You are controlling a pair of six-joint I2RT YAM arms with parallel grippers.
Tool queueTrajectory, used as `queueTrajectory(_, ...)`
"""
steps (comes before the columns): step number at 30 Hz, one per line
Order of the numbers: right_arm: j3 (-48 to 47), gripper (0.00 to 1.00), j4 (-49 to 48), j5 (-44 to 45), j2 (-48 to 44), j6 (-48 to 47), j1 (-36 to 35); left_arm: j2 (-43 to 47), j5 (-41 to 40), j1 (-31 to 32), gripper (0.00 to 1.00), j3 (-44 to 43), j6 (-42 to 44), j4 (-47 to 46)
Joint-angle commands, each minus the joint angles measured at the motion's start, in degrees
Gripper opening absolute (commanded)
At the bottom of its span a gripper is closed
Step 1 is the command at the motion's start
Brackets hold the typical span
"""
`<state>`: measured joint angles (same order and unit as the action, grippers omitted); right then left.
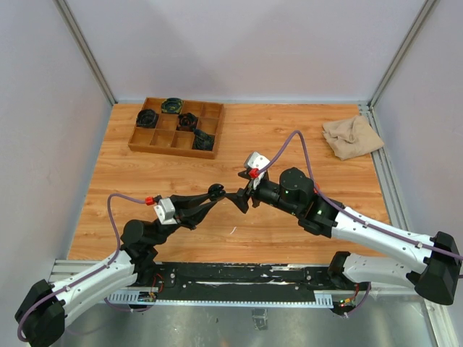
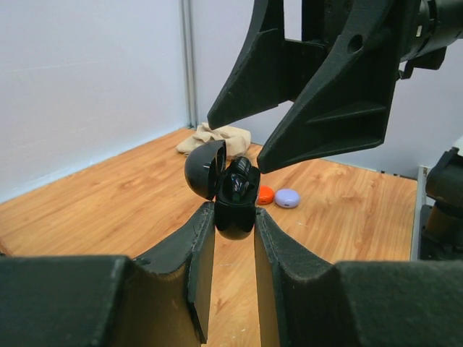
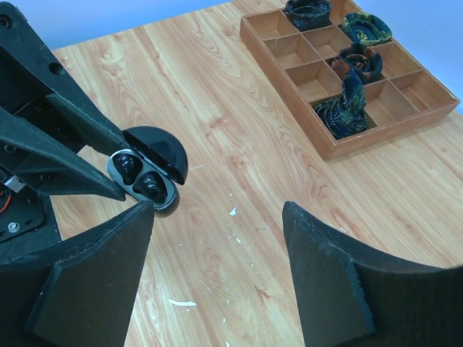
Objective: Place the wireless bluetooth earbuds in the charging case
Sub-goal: Close the charging case.
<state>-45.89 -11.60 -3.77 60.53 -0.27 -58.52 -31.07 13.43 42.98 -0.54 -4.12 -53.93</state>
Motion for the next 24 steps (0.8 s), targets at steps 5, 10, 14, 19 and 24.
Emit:
queueTrajectory(5, -0.3, 0.73, 1.7, -1.5, -0.5, -2.8, -0.6, 0.2, 1.8, 0.3, 0.0, 1.1, 0.0, -2.7)
queueTrajectory(10, -1.4, 0.73, 4.8, -2.5, -0.9, -5.2, -0.2, 0.0, 2.5, 0.3, 0.0, 1.0, 0.0, -2.9)
queueTrajectory(14, -3.7, 0.75, 10.8, -10.7, -1.5, -8.4, 2.2, -0.8, 3.8, 0.3, 0.0, 0.8, 0.0, -3.0)
queueTrajectory(19, -5.7, 0.82, 15.5, -18.7, -1.9, -13.5, 3.7, -2.3, 5.3, 0.3, 0.0, 0.3, 0.0, -3.2)
queueTrajectory(24, -8.2, 0.87, 18.3, -21.3, -0.4, -17.1, 3.8, -2.9, 6.9, 0.3, 0.0, 0.3, -0.1, -3.8)
